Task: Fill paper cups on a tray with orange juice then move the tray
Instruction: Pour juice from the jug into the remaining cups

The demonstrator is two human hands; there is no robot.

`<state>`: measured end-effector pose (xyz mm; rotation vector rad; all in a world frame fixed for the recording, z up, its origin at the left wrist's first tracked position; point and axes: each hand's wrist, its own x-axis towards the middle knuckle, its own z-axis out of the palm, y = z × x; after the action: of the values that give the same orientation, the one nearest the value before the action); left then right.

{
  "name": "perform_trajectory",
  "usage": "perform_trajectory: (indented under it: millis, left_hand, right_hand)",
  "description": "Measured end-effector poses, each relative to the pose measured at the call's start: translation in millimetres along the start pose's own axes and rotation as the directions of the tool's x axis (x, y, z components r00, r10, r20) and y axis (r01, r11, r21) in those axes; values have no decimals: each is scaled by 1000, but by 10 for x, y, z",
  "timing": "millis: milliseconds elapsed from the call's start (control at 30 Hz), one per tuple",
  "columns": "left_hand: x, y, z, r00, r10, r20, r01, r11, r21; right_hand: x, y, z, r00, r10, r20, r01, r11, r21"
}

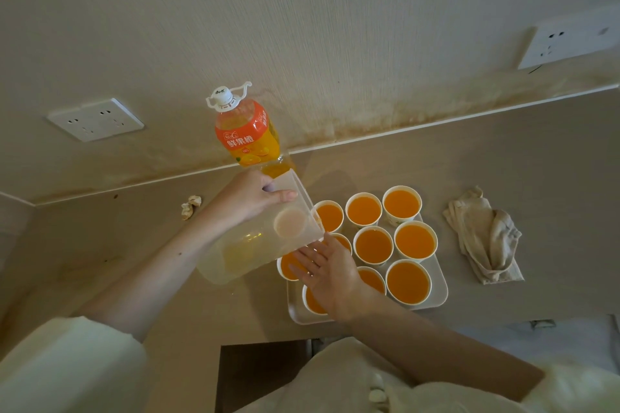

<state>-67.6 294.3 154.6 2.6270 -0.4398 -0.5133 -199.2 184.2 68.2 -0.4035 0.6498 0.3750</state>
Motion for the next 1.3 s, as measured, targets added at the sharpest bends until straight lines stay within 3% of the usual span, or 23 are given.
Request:
perform_trajectory:
  millis: [900,1300]
  left_hand:
    - [18,25,-14,1000,20,-7,-20,999,31]
    - [-153,-415,6,994,-95,-48,85,979,-184]
  right_hand:
    - [28,-3,2,1000,-7,-3,7,1000,-3]
    - [34,36,26,999,-29,-41,29,999,16]
